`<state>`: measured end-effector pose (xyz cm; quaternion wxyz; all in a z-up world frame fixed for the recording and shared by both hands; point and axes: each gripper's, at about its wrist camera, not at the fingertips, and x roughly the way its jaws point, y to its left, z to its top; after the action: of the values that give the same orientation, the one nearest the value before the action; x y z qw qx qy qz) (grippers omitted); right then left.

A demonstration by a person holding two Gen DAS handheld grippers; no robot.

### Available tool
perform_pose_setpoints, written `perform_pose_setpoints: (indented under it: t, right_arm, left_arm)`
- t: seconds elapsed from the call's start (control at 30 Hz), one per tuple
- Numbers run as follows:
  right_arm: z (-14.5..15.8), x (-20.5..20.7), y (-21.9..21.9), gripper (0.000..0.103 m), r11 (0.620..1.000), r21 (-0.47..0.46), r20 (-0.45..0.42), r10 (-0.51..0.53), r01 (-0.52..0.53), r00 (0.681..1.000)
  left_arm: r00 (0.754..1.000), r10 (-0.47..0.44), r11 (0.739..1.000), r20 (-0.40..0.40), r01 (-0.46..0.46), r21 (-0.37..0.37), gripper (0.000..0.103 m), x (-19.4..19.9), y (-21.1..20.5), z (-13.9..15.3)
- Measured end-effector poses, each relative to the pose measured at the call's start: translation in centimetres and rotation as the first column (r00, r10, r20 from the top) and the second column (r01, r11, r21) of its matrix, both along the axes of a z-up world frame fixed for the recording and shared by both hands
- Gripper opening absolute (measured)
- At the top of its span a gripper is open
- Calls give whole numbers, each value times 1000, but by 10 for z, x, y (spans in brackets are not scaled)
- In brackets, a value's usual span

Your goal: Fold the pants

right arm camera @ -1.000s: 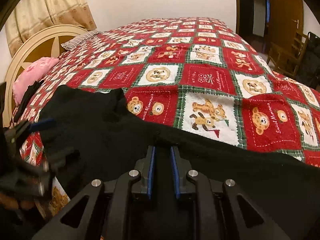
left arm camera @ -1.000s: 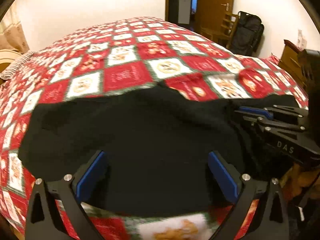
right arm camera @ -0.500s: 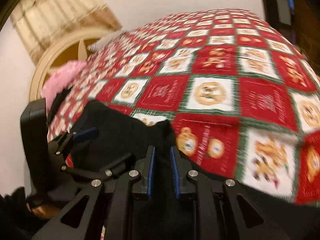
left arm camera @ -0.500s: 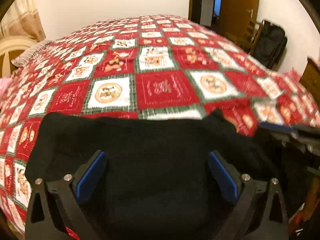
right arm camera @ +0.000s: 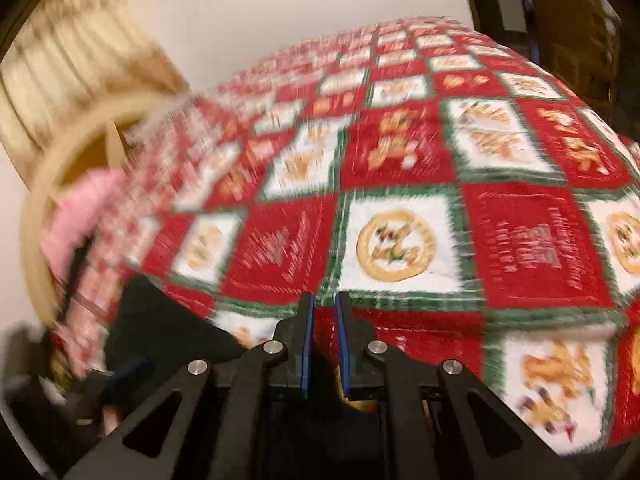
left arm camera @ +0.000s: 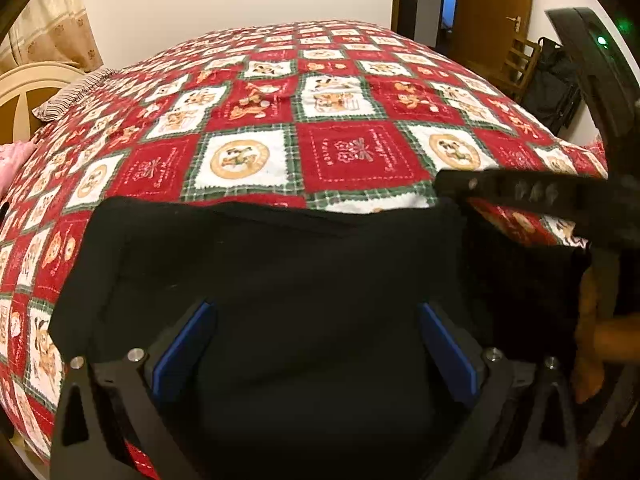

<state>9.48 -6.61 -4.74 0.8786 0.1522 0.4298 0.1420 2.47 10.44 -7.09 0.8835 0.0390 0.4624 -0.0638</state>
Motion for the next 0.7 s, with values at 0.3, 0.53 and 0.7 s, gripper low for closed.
perform_pose_setpoints:
  t: [0.3, 0.53, 0.7]
  right_arm:
    - [2, -58, 24, 11, 952, -251, -45, 169, -175, 985]
    - [-13, -34, 24, 12, 937, -350, -28, 7, -16, 1000]
    - [15, -71, 26, 15, 980, -193, 37, 66, -58, 997]
  left_arm:
    - [998, 54, 998, 12, -54, -17, 103, 2, 23, 7]
    - [997, 80, 995, 6, -81, 64, 103, -1, 28, 6]
    - [991, 122, 985, 52, -127, 119, 103, -6, 43, 15]
